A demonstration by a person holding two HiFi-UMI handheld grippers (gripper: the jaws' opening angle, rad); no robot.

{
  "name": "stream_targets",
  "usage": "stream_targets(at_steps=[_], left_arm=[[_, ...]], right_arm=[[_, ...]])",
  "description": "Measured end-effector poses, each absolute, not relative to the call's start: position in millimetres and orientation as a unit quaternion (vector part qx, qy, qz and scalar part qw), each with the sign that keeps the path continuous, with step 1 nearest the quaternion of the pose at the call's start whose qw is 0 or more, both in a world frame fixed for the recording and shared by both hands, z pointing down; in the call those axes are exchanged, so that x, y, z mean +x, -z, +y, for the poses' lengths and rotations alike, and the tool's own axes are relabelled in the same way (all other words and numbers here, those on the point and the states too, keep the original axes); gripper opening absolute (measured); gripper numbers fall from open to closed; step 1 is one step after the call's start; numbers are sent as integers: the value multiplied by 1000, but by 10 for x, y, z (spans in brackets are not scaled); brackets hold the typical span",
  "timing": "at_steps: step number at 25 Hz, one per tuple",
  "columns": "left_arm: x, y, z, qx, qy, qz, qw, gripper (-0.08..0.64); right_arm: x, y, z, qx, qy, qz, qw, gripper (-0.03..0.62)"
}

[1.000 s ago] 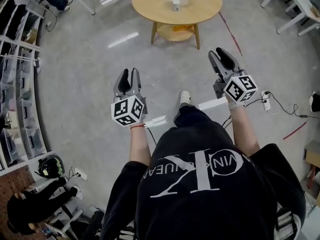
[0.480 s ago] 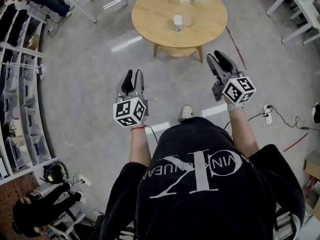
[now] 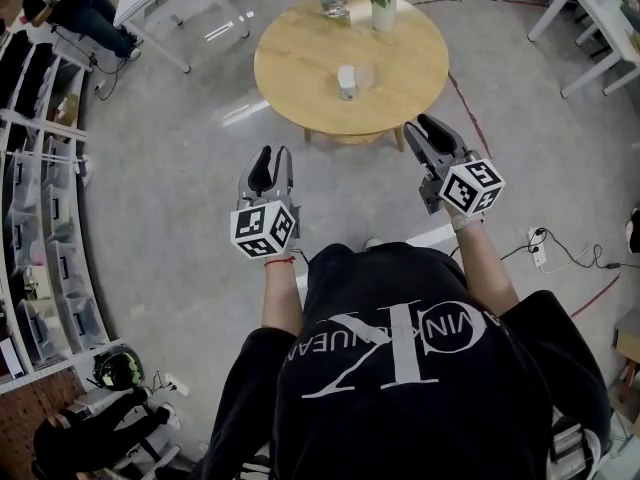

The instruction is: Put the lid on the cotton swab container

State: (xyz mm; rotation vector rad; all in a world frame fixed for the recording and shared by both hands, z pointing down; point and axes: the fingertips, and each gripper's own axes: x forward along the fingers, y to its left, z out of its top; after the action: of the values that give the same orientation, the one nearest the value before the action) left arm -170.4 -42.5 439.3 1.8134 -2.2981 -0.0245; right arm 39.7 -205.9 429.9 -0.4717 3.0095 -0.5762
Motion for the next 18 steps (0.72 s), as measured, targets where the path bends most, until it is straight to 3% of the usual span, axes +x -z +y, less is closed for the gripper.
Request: stream_targets(at_steps=[18], left_arm=[[-2024, -4879, -1619, 720, -42, -671, 174, 121]], right_arm=[[-304, -4690, -2680, -184, 271, 945, -7, 149]])
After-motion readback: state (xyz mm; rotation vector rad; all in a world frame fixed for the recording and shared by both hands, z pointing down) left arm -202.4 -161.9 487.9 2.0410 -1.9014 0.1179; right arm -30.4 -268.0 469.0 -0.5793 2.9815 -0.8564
